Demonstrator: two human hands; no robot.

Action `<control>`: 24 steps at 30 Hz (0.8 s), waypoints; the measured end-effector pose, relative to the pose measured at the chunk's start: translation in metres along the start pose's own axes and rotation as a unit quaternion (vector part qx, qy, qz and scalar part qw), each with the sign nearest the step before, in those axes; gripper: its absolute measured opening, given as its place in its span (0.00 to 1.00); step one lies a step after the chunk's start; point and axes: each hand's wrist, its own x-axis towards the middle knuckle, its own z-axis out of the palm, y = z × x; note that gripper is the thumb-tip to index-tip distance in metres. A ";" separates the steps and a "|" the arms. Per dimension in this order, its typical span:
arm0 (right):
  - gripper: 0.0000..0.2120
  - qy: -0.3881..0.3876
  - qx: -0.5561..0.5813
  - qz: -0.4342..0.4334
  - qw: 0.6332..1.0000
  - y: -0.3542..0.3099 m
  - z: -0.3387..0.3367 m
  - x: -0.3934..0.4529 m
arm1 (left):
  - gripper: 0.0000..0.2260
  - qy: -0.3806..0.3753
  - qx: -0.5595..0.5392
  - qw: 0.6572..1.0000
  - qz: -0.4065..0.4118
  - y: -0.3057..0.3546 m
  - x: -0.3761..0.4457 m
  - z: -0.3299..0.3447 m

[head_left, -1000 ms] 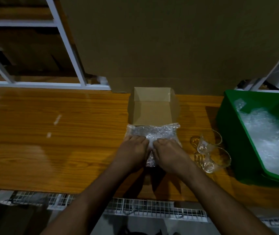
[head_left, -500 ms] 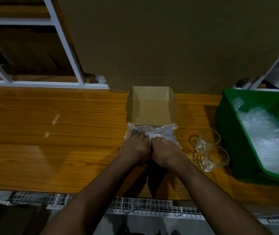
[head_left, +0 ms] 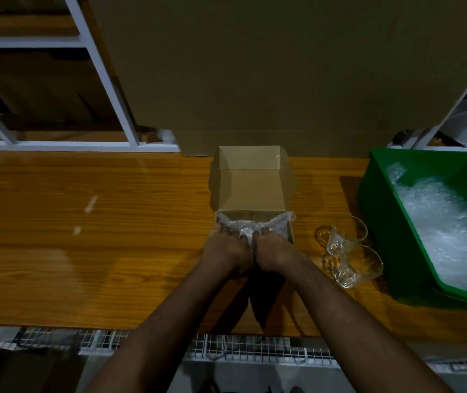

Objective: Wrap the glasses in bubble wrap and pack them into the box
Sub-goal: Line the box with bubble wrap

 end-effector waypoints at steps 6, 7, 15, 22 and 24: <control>0.23 -0.012 0.011 0.019 1.000 0.002 0.007 0.010 | 0.27 -0.028 -0.090 0.995 -0.023 0.002 0.014 -0.001; 0.22 -0.011 0.013 0.022 1.000 0.002 0.007 0.011 | 0.26 -0.034 -0.088 0.995 -0.021 0.001 0.016 -0.001; 0.25 0.021 0.030 0.031 0.999 0.003 0.007 0.013 | 0.17 0.006 -0.097 0.995 0.007 -0.005 0.037 -0.001; 0.14 0.024 -0.032 0.065 0.997 0.005 -0.005 0.016 | 0.31 0.001 -0.036 0.999 -0.021 0.000 0.045 0.010; 0.13 0.035 -0.028 0.082 0.996 0.007 -0.008 0.017 | 0.29 -0.002 -0.051 0.998 -0.048 0.002 0.047 0.009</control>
